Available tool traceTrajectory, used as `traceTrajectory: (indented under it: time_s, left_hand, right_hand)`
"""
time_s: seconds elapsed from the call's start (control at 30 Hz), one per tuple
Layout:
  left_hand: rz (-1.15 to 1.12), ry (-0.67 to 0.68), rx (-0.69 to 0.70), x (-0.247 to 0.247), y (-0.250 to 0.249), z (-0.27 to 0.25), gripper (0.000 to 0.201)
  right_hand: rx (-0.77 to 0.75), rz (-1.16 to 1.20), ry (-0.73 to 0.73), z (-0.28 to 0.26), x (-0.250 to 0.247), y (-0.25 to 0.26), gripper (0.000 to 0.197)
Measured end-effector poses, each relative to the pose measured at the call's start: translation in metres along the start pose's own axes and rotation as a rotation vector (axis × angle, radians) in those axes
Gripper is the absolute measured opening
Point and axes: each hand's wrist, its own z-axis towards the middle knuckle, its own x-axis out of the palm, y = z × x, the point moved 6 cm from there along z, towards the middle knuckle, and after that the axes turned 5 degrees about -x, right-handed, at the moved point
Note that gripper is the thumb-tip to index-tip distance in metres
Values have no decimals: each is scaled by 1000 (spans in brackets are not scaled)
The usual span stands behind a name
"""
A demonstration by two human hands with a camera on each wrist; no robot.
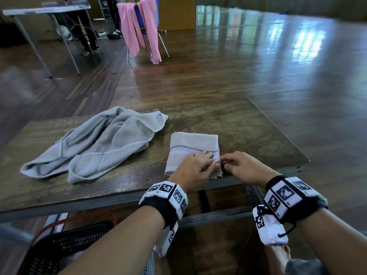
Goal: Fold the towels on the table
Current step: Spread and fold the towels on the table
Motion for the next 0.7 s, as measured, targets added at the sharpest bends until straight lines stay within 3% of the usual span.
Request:
traceTrajectory:
  time_s: [0.13,0.23,0.3,0.37,0.43,0.57,0.7]
  left_hand:
    - [-31,57,4,0,1,2,42]
    - [-25,-177,-78,-28,17,18,38]
    - [143,-225,-183,-38,35,31,35]
    - [296,-86,-306,-28,54,38,46]
    - [362,2,-331,-11,66,37,52]
    - [315,6,-345,1,80,34,55]
    - [267,34,-386,-1,90,34,57]
  right_hand:
    - [44,-47,-119,0,-5,-2,27]
    - [-17,-174,-298,0,-11,13,25]
    - [-111,-208,-344,6,-9,26,31]
    - [-171,-217,-337,19,-4,37,36]
    - [-162,-229,-299,36,5,42,38]
    - [18,-238,-84,60,39,27,58]
    - [56,-241,-102,57,53,12,60]
